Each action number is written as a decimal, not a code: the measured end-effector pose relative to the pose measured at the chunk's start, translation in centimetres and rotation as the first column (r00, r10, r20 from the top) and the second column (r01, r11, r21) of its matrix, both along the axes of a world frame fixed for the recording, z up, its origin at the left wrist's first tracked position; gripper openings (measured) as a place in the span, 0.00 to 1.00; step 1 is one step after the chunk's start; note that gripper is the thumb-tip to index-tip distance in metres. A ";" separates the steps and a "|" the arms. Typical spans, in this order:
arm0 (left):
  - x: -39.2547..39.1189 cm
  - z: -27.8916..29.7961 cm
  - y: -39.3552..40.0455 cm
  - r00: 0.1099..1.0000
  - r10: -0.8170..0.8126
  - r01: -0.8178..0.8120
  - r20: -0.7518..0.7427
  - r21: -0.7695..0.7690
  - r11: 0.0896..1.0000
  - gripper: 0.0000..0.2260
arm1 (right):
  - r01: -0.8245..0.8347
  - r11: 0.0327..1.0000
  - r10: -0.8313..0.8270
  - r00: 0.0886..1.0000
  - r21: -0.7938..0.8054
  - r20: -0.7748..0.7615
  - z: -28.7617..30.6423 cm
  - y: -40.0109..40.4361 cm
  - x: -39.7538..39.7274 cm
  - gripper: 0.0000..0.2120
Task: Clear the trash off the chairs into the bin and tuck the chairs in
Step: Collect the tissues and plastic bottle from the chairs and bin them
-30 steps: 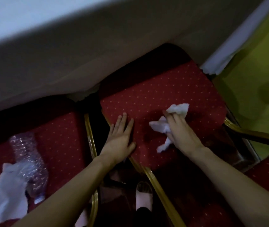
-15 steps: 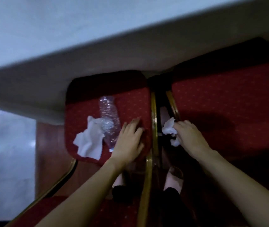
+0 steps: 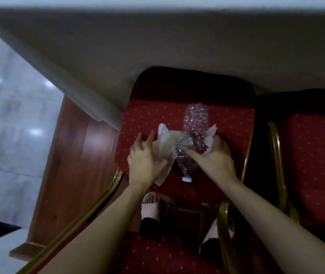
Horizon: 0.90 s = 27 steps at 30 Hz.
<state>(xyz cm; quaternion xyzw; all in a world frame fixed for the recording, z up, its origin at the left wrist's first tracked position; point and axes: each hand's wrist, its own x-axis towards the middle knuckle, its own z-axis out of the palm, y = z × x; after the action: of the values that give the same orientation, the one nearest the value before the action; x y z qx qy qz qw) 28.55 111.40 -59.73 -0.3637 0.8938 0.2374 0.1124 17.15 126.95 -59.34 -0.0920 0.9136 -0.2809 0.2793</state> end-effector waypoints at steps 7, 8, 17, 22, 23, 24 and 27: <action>-0.5 -0.8 -1.2 0.901 -0.418 0.434 0.114 -0.248 0.866 0.25 | -0.049 0.985 0.048 0.999 0.164 0.012 0.0 -4.3 1.3 0.45; -0.3 -0.6 -1.9 0.897 -0.437 0.442 0.069 -0.150 0.884 0.20 | -0.070 0.983 0.063 0.997 0.168 0.047 0.3 -4.7 1.5 0.44; 5.7 5.9 -8.8 0.976 0.215 -0.186 0.016 0.574 0.798 0.08 | 0.037 0.998 -0.044 0.983 0.042 0.177 10.0 -2.9 6.2 0.34; 6.8 17.8 -9.7 0.946 0.318 -0.214 -0.066 0.610 0.763 0.07 | 0.167 0.983 -0.150 0.971 -0.080 0.186 22.8 -4.3 9.0 0.31; 7.3 19.4 -9.4 0.947 0.309 -0.187 -0.091 0.626 0.757 0.07 | 0.193 0.975 -0.170 0.968 -0.114 0.186 24.4 -4.4 9.8 0.31; 7.8 20.8 -9.0 0.946 0.305 -0.165 -0.112 0.642 0.748 0.10 | 0.198 0.971 -0.175 0.970 -0.131 0.172 26.0 -4.5 10.7 0.30; 10.1 25.1 -7.3 0.930 0.344 -0.176 -0.131 0.662 0.729 0.10 | 0.104 0.978 -0.087 0.991 -0.178 0.105 29.1 -5.1 13.3 0.26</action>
<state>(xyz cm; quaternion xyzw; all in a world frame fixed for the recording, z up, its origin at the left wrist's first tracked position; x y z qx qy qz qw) 38.64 104.14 -34.65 -0.3935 0.7054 0.5836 0.0836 30.47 121.81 -30.22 -0.0596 0.8726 -0.3811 0.2997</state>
